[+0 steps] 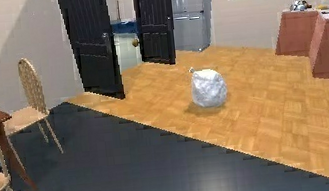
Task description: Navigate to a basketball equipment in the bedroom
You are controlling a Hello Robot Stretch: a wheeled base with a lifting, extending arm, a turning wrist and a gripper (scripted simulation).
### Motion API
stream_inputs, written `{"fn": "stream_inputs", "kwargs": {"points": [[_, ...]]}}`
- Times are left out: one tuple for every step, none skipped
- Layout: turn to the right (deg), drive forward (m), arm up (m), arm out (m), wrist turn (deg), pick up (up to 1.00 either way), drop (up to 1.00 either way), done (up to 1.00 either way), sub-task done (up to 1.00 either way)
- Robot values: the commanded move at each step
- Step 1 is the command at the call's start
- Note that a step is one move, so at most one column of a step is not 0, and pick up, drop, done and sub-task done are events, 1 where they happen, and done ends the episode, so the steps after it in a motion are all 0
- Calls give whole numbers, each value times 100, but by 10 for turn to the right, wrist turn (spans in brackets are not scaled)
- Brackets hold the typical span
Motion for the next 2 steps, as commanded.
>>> {"fn": "stream_inputs", "kwargs": {"points": [[240,0,0,0,0,0,0,0,0],[0,100,0,0,0,0,0,0,0]]}}
